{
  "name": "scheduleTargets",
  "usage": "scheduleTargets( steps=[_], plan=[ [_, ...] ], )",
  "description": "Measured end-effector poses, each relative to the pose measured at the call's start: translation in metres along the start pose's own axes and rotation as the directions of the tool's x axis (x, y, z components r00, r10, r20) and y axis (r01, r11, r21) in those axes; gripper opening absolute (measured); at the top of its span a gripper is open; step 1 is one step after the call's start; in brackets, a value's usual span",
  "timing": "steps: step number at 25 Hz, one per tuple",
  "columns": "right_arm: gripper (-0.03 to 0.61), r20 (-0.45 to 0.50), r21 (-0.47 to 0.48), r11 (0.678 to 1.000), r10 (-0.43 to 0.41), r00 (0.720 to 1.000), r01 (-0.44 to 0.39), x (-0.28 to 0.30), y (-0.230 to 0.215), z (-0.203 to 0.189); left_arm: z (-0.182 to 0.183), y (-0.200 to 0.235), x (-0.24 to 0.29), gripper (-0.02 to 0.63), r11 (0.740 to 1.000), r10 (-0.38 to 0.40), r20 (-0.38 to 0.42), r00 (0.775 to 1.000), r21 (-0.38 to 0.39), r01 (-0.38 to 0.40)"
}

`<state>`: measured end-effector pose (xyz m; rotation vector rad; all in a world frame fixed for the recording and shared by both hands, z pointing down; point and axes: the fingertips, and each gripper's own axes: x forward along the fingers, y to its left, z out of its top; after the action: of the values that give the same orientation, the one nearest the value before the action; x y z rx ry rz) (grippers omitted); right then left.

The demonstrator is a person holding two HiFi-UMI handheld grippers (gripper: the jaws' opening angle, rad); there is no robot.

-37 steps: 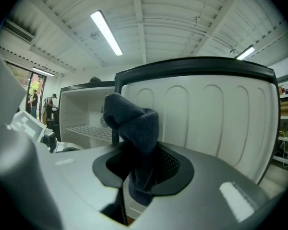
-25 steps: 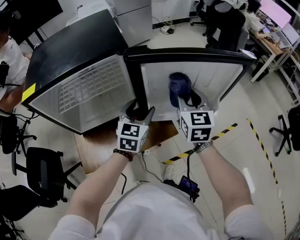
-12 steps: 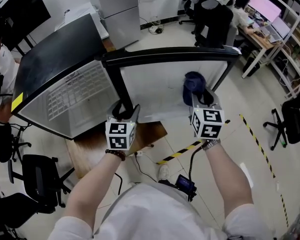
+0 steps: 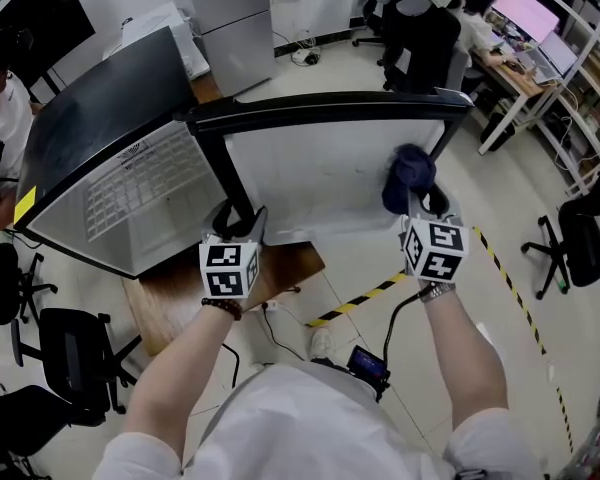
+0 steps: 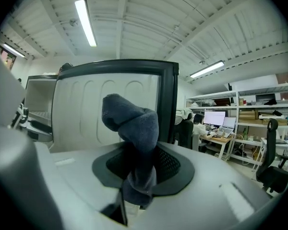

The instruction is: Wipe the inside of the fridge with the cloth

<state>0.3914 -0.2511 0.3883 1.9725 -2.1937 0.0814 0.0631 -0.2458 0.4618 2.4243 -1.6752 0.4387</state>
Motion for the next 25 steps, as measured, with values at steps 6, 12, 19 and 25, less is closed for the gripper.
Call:
scheduleTargets(
  steps=[6, 12, 19, 25],
  plan=[
    [0.106, 0.004, 0.001, 0.999, -0.045, 0.999, 0.045, -0.009, -0.027, 0.000, -0.001, 0.001, -0.001, 0.285, 1.000, 0.012, -0.002, 1.000, -0.010, -0.012],
    [0.106, 0.008, 0.007, 0.999, -0.043, 0.999, 0.043, -0.016, -0.032, 0.004, -0.001, -0.007, -0.006, 0.285, 1.000, 0.013, -0.003, 1.000, -0.016, -0.013],
    [0.106, 0.015, -0.005, 0.995, 0.101, 0.995, -0.101, -0.019, 0.050, 0.003, -0.008, -0.004, -0.019, 0.285, 1.000, -0.004, -0.006, 1.000, -0.006, 0.004],
    [0.106, -0.010, -0.022, 0.956, 0.294, 0.956, -0.294, -0.014, 0.161, -0.009, -0.020, 0.013, -0.041, 0.285, 1.000, 0.013, -0.015, 1.000, -0.010, -0.013]
  ],
)
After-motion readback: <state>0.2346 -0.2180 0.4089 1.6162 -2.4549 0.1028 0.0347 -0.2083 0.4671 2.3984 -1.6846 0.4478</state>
